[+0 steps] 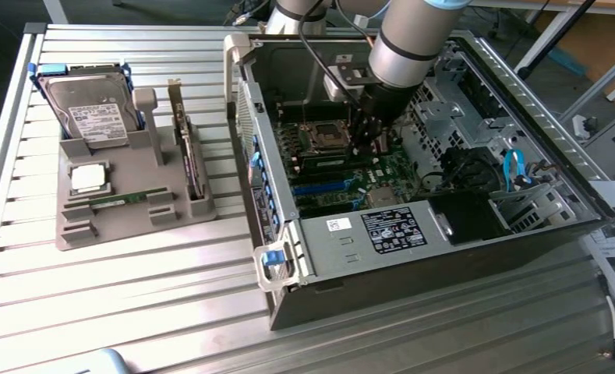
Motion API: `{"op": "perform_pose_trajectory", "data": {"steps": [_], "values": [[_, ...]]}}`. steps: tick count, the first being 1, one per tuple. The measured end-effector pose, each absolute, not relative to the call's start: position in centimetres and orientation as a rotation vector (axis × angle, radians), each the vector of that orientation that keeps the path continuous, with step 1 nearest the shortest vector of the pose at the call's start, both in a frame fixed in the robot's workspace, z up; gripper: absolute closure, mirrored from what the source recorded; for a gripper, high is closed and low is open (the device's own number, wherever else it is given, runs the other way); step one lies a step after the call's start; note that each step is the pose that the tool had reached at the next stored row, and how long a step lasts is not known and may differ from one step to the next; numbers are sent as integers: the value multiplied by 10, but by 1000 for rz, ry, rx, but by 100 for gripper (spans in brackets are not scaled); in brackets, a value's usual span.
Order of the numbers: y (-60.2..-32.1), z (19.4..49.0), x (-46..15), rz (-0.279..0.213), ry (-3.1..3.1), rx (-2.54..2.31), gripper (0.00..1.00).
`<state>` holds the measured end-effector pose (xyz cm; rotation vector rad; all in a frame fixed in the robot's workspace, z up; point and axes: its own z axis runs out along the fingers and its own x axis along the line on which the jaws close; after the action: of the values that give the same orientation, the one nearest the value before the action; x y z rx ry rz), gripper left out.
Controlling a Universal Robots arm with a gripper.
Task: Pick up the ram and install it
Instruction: 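Insert the ram into the slot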
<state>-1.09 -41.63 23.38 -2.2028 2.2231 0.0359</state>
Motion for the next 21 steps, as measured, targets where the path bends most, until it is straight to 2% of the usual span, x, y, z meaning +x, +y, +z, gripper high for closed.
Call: {"op": "perform_pose_trajectory", "data": {"steps": [10,11,12,14,15,21], "values": [[-416,234,-11,36,2223,-2203,88],[-416,234,-11,36,2223,-2203,87],[-416,234,-11,36,2223,-2203,82],[-416,234,-11,36,2223,-2203,82],[-416,234,-11,36,2223,-2203,75],[-416,234,-11,36,2223,-2203,75]]}}
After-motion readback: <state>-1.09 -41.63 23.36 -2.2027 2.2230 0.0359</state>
